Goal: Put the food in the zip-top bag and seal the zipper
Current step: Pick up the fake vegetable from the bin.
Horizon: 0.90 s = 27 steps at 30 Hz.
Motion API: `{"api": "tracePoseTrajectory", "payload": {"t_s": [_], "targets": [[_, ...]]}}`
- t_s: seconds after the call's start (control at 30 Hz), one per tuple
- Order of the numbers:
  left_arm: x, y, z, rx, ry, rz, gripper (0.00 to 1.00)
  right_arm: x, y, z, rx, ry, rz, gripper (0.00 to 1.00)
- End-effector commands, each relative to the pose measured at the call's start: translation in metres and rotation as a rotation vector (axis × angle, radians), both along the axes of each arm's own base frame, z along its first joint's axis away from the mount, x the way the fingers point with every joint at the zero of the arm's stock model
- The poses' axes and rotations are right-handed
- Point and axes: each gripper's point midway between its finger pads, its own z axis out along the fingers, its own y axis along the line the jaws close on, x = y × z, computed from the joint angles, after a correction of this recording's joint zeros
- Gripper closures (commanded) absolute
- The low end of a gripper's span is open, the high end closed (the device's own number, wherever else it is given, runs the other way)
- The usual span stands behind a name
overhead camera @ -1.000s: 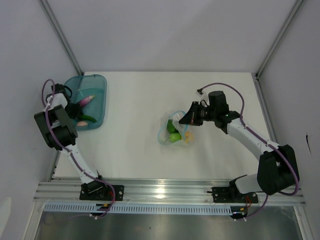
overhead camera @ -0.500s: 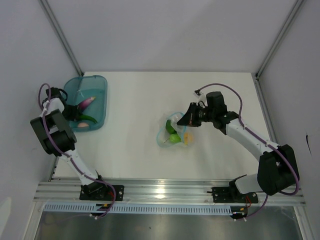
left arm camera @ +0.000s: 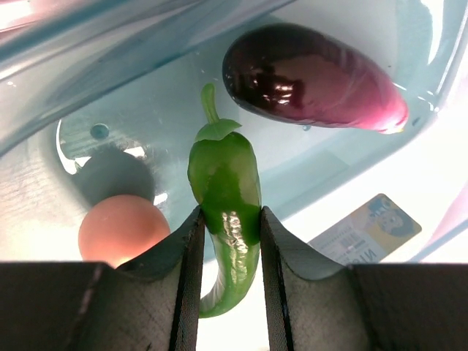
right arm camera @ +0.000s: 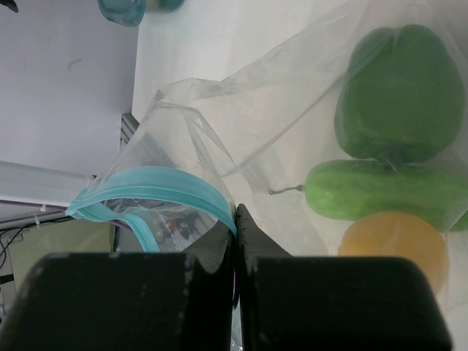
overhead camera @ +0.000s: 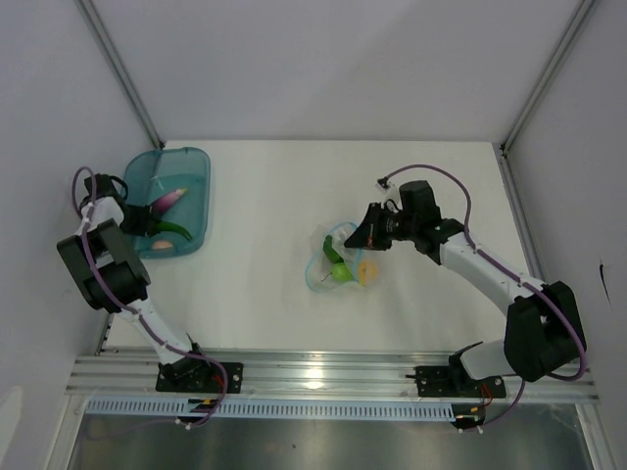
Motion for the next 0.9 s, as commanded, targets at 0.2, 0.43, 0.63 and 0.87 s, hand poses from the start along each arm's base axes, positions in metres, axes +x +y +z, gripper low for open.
{"api": "tracePoseTrajectory", "payload": {"t_s": [0.2, 0.43, 0.63, 0.87], "targets": [[-0.003, 0.011, 0.053, 0.044, -0.185, 0.057, 0.99, 0.011, 0.007, 0.004, -0.026, -0.033, -0.004, 1.00], [-0.005, -0.002, 0.064, 0.003, -0.263, 0.047, 0.99, 0.013, 0.010, 0.002, -0.046, -0.032, -0.008, 1.00], [0.000, -0.007, 0.088, 0.008, -0.352, 0.035, 0.99, 0.013, 0.014, -0.003, -0.069, -0.020, -0.012, 1.00], [-0.004, -0.017, 0.133, 0.082, -0.526, -0.009, 0.99, 0.012, 0.023, 0.002, -0.092, -0.027, -0.017, 1.00]]}}
